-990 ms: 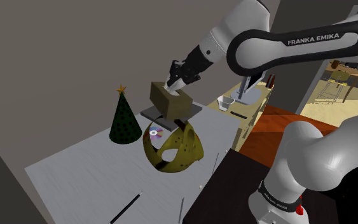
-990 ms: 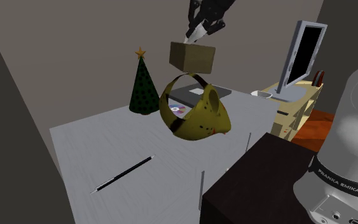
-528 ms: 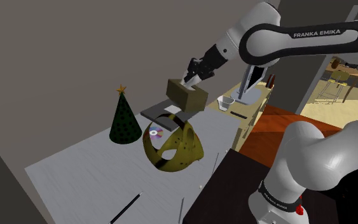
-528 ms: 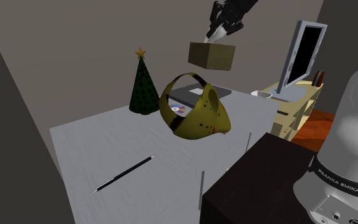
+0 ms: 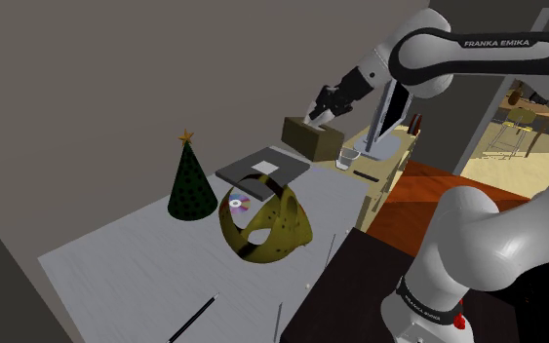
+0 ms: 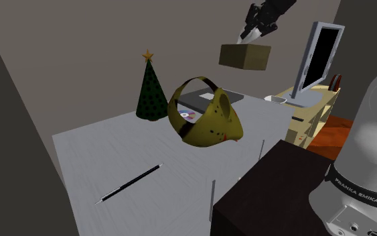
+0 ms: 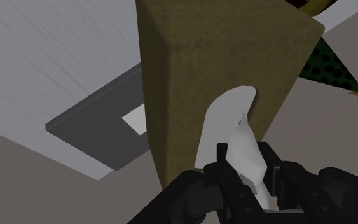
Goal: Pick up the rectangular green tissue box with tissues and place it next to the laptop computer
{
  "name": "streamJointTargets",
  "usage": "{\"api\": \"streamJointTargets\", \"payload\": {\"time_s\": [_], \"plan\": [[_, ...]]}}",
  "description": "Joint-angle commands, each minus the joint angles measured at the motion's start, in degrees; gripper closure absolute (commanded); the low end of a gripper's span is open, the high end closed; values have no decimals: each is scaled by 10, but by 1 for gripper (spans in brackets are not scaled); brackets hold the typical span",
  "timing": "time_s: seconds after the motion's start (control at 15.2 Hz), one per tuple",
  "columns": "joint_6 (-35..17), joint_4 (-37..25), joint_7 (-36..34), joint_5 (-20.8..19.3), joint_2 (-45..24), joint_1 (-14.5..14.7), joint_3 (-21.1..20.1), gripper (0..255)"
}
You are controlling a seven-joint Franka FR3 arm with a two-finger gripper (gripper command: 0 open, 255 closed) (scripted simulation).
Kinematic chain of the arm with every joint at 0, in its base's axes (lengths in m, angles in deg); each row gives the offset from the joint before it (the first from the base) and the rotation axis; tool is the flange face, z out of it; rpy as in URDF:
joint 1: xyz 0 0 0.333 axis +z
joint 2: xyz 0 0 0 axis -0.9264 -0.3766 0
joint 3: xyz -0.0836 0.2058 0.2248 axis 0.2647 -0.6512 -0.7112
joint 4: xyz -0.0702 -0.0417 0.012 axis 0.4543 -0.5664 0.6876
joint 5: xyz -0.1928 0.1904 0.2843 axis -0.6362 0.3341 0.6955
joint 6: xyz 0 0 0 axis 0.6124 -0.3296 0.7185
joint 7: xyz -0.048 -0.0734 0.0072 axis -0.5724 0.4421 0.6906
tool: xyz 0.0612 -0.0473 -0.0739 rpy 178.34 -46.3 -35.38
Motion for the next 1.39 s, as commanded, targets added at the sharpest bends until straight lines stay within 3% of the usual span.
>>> {"api": "streamJointTargets", "payload": {"time_s": [0.0,0.07,1.32], "plan": [[22,-11,30,-8,8,-9,31,255],[30,-20,47,-12,6,-11,48,255],[-113,101,102,-21,-18,-6,114,255]]}}
